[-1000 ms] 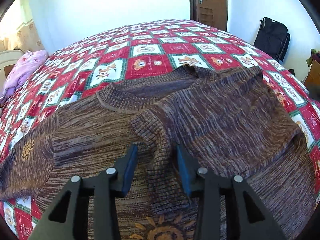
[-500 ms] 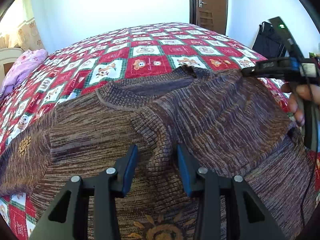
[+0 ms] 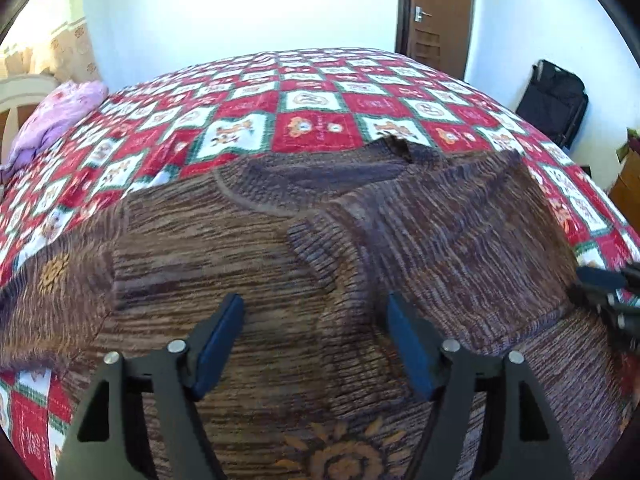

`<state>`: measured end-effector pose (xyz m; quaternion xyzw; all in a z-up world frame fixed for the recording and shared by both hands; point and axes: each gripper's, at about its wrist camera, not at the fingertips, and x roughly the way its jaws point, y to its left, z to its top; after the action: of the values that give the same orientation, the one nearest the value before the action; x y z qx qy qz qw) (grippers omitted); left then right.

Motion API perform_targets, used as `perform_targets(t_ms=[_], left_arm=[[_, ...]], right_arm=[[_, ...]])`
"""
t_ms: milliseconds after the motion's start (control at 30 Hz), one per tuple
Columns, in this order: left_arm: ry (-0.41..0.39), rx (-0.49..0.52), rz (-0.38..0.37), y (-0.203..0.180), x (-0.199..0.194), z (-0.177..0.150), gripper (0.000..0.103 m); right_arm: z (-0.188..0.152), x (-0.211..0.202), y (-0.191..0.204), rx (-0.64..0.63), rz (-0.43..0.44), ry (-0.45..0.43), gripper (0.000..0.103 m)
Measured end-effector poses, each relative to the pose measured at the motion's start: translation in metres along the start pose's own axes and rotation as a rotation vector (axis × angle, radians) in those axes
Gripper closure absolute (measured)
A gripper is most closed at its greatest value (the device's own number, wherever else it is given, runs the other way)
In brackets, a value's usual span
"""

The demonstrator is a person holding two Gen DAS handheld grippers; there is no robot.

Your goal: Fold small clothes

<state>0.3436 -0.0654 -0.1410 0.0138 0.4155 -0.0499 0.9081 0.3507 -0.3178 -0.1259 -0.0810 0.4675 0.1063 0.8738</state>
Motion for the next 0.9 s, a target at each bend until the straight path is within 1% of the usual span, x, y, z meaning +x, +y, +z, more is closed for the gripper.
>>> perform_targets(t_ms=[33, 67, 100, 167, 200, 233, 267, 300, 367, 400, 433, 500, 600, 700, 733, 800, 867, 900], left_arm=[[0.0, -0.018, 0.001, 0.004, -0.001, -0.001, 0.025], [0.002, -0.041, 0.001, 0.009, -0.001, -0.002, 0.022], [0.003, -0.066, 0.0, 0.014, -0.001, -0.003, 0.021], [0.001, -0.106, 0.0, 0.021, -0.001, -0.003, 0.021], [0.002, -0.11, 0.006, 0.022, -0.001, -0.003, 0.021], [0.004, -0.108, 0.017, 0.022, -0.001, -0.004, 0.021], [0.005, -0.101, 0.029, 0.021, -0.002, -0.004, 0.021], [0.007, -0.087, 0.044, 0.021, -0.003, -0.005, 0.02], [0.01, -0.071, 0.068, 0.024, -0.006, -0.008, 0.02], [0.012, -0.072, 0.083, 0.028, -0.008, -0.01, 0.02], [0.014, -0.079, 0.086, 0.033, -0.009, -0.011, 0.02], [0.023, -0.108, 0.075, 0.046, -0.012, -0.014, 0.02], [0.019, -0.155, 0.038, 0.062, -0.019, -0.018, 0.02], [0.002, -0.15, 0.051, 0.067, -0.03, -0.023, 0.02], [-0.001, -0.149, 0.05, 0.069, -0.034, -0.024, 0.02], [-0.015, -0.155, 0.049, 0.076, -0.044, -0.027, 0.02], [-0.036, -0.156, 0.057, 0.085, -0.055, -0.029, 0.02], [-0.045, -0.155, 0.065, 0.089, -0.059, -0.03, 0.019]], right_arm=[[0.001, -0.005, -0.001, 0.015, 0.004, 0.027, 0.072], [0.002, -0.008, -0.002, 0.019, 0.004, 0.029, 0.072], [0.004, -0.013, -0.001, 0.02, -0.005, 0.012, 0.072], [0.011, -0.023, 0.004, 0.01, -0.03, -0.056, 0.072], [0.014, -0.025, 0.007, 0.008, -0.027, -0.076, 0.071], [0.018, -0.022, 0.011, 0.013, -0.009, -0.086, 0.068], [0.02, -0.017, 0.015, 0.023, 0.017, -0.088, 0.06], [0.02, -0.009, 0.019, 0.029, 0.038, -0.076, 0.058], [0.013, 0.01, 0.03, 0.042, 0.065, 0.008, 0.058], [0.009, 0.013, 0.036, 0.038, 0.044, 0.005, 0.057], [0.005, 0.009, 0.046, 0.001, 0.002, -0.02, 0.056], [0.005, 0.004, 0.057, -0.04, -0.034, -0.011, 0.056], [0.018, -0.009, 0.066, 0.007, 0.065, -0.044, 0.056], [0.038, -0.01, 0.095, -0.047, 0.094, -0.096, 0.056], [0.045, -0.006, 0.106, -0.061, 0.117, -0.1, 0.056], [0.055, 0.007, 0.127, -0.071, 0.16, -0.089, 0.055], [0.057, 0.018, 0.145, -0.098, 0.177, -0.073, 0.056], [0.057, 0.028, 0.157, -0.116, 0.192, -0.047, 0.056]])
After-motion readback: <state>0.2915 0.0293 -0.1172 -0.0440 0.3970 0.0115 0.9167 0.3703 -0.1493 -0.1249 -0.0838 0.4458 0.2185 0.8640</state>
